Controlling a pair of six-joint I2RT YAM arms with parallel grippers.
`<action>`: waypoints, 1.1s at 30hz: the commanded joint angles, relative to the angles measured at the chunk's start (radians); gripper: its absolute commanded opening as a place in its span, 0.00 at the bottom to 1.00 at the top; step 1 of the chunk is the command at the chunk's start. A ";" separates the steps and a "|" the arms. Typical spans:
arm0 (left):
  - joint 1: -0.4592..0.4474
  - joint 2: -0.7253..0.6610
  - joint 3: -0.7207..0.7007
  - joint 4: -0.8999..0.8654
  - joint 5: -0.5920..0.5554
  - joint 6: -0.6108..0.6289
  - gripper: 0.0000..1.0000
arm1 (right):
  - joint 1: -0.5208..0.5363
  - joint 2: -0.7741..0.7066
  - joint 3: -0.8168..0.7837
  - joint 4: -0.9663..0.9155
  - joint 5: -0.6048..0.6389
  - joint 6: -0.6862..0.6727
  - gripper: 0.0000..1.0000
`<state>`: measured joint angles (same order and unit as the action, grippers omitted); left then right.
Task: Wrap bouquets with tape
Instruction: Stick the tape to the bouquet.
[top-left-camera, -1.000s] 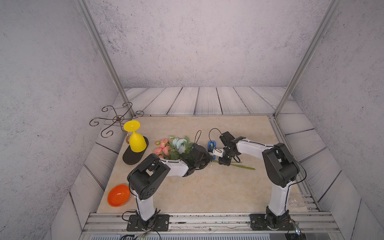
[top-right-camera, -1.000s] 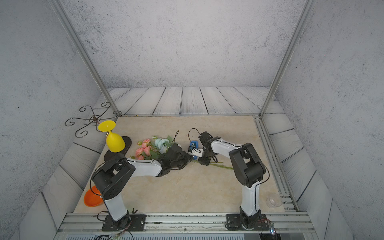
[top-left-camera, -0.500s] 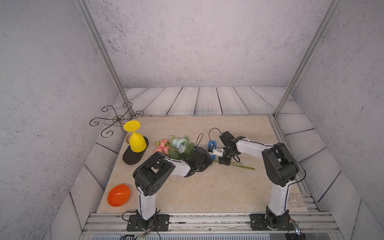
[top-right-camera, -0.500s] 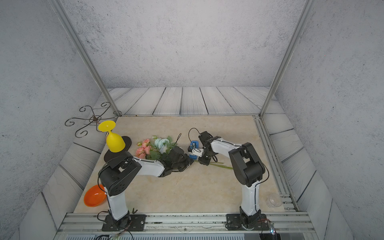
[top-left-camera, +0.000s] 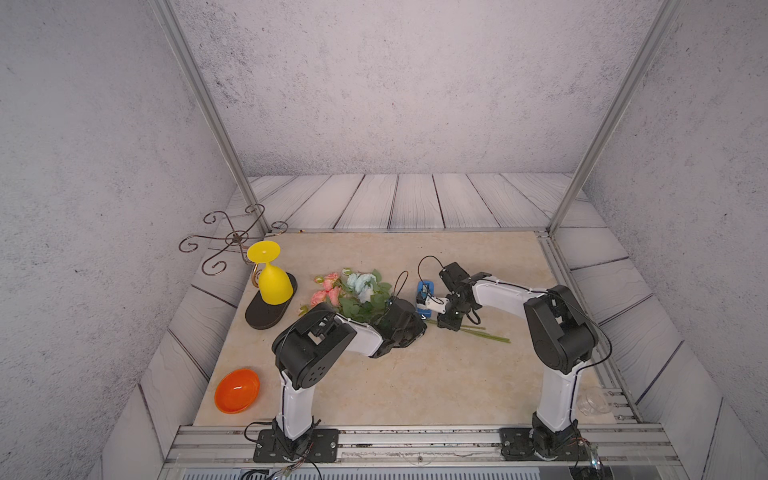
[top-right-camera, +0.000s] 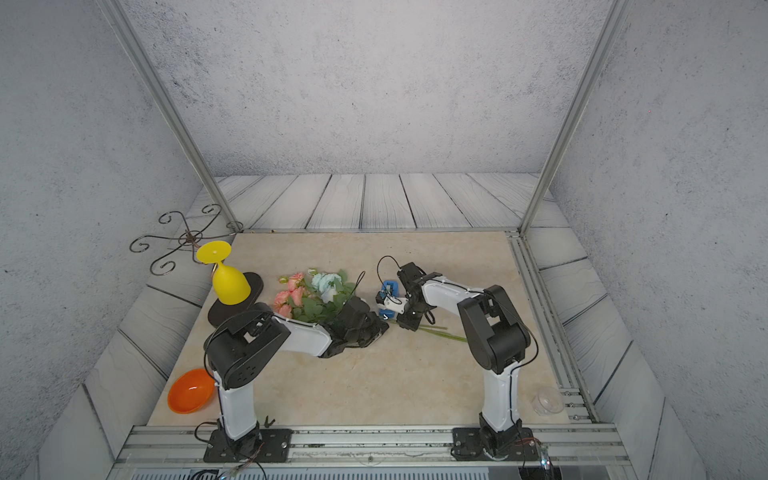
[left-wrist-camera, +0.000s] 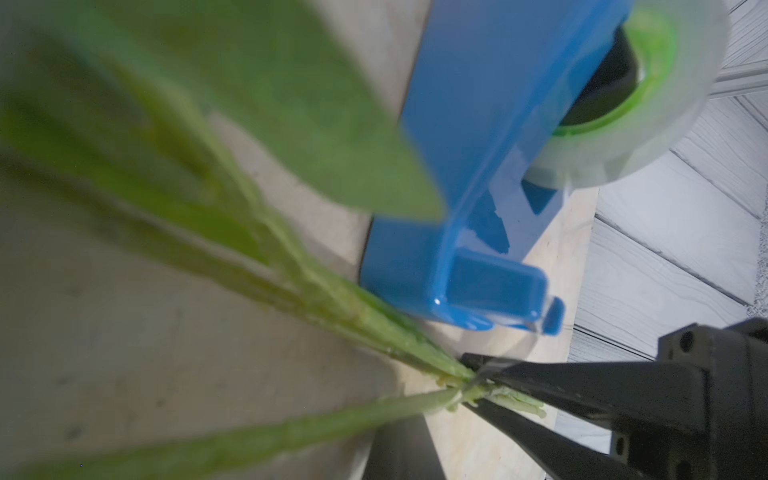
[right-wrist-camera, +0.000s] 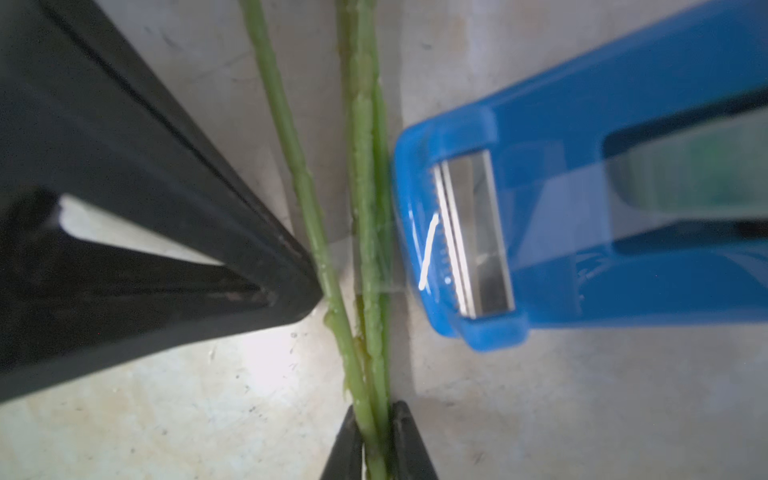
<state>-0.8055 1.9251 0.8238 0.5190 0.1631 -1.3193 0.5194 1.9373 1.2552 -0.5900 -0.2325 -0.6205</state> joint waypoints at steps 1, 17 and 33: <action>-0.003 0.028 -0.015 -0.061 -0.018 -0.001 0.04 | -0.002 0.059 -0.043 -0.034 0.038 0.028 0.15; 0.027 0.014 0.014 -0.092 -0.001 0.043 0.04 | 0.000 0.043 -0.059 -0.024 0.054 0.074 0.36; 0.092 -0.192 -0.057 -0.164 0.055 0.061 0.05 | 0.013 0.112 -0.026 -0.076 0.092 0.076 0.12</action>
<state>-0.7303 1.7790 0.8009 0.3874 0.2024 -1.2633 0.5274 1.9533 1.2762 -0.5804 -0.2024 -0.5629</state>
